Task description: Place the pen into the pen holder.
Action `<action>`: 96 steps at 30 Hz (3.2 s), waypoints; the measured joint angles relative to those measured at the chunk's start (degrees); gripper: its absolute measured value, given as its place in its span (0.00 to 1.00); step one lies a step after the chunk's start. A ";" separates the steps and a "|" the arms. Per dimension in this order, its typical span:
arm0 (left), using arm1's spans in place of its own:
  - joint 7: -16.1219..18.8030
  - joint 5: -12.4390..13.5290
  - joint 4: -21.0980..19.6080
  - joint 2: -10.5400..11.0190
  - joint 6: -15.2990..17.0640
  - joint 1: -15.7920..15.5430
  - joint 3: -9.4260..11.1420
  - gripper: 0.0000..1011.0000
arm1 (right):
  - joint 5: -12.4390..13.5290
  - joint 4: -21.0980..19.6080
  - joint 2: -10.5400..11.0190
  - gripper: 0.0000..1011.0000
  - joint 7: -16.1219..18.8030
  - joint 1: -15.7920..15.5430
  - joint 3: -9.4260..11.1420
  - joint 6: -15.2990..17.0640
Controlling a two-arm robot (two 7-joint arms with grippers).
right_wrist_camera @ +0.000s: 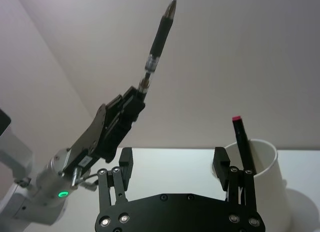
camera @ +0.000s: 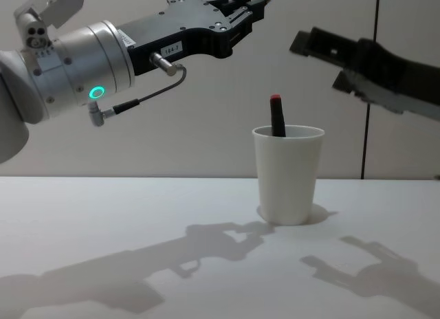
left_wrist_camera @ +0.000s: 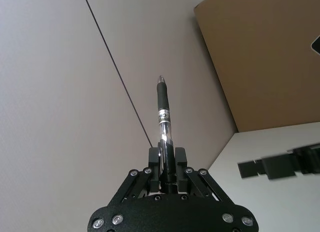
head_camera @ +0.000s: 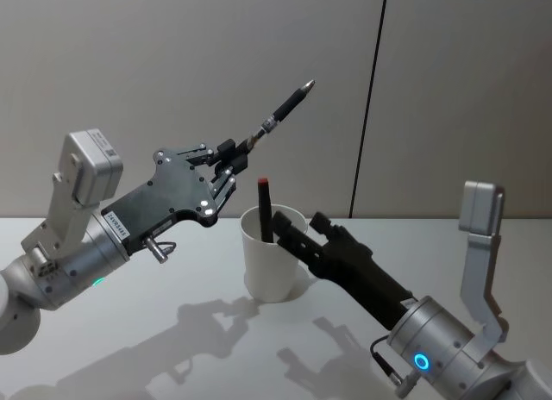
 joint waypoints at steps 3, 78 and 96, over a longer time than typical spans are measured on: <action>-0.02 0.00 0.00 0.00 -0.02 -0.01 0.02 0.19 | -0.26 0.31 -0.78 0.99 -0.53 0.12 0.36 -2.02; -0.07 0.00 -0.01 0.00 -0.06 -0.06 0.04 0.19 | 14.88 14.38 -4.35 0.99 3.05 16.32 -1.11 1.77; -0.07 0.00 -0.01 0.00 -0.06 -0.06 0.04 0.19 | 15.28 17.29 -5.02 0.99 2.67 19.10 -2.65 1.28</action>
